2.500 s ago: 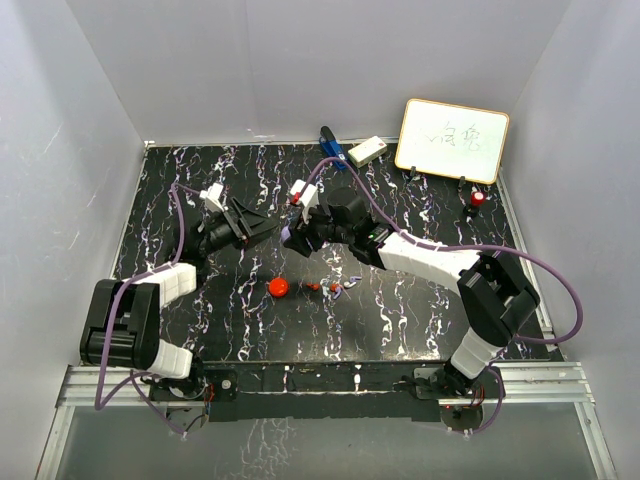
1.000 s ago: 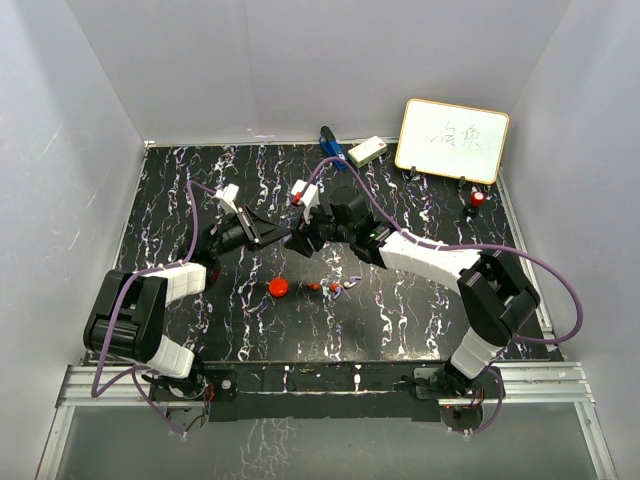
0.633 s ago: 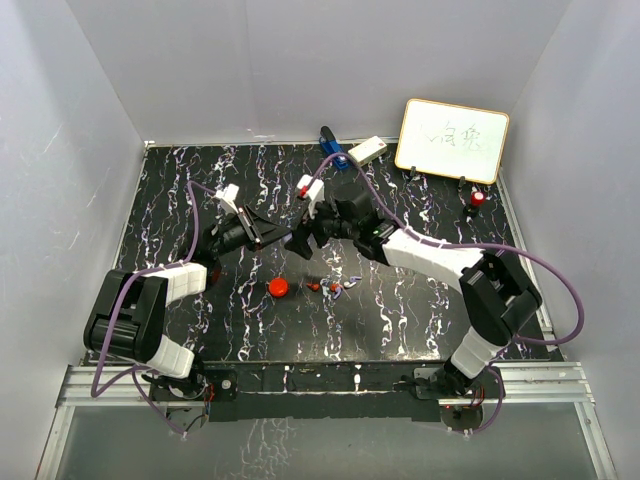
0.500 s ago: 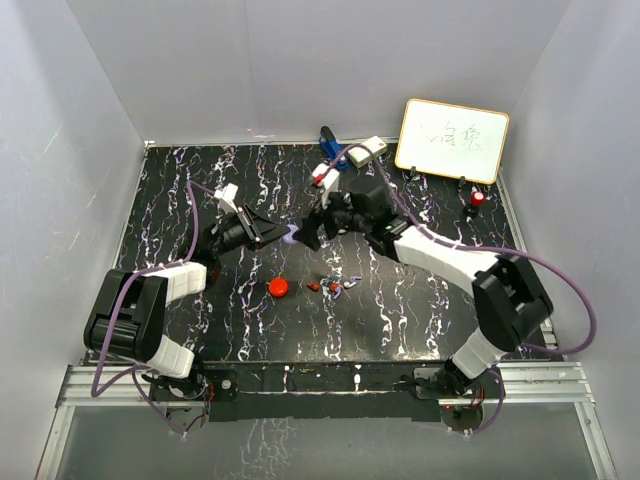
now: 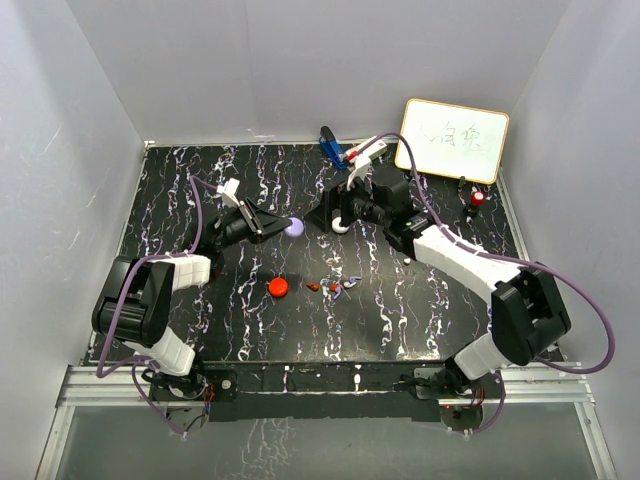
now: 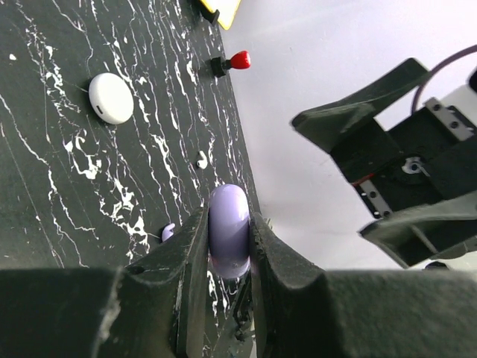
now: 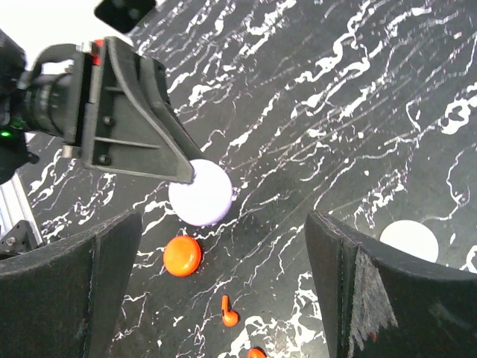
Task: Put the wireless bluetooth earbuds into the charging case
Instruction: Pick up the charging case at the center of the board, then open the charging case.
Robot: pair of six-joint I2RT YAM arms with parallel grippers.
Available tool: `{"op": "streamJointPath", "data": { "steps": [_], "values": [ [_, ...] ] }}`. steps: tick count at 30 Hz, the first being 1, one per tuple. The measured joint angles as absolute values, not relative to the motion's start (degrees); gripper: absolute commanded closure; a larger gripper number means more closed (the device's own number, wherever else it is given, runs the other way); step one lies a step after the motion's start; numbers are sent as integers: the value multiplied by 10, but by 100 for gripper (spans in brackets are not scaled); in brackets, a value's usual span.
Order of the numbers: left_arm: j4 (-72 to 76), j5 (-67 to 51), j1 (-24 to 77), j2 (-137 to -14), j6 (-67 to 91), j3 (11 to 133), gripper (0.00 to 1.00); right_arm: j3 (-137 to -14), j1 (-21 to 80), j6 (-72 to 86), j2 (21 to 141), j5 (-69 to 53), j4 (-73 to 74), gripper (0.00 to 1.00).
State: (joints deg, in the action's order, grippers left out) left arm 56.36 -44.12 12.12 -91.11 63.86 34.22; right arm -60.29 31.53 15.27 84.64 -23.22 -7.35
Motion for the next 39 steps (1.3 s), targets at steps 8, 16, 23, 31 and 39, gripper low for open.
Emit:
{"op": "streamJointPath", "data": {
  "steps": [8,16,23,31,39],
  "values": [
    [590,-449,123,-911,656,342,100,-603,318,169,882,-207,-54,11],
    [600,-458,139,-911,661,352,100,-603,321,183,914,-205,-55,11],
    [592,-450,141,-911,656,352,100,-603,321,189,927,-207,-61,11],
    [592,-439,144,-911,657,352,100,-603,321,197,931,-209,-68,11],
    [601,-424,144,-911,667,352,100,-603,320,198,941,-209,-75,11]
  ]
}}
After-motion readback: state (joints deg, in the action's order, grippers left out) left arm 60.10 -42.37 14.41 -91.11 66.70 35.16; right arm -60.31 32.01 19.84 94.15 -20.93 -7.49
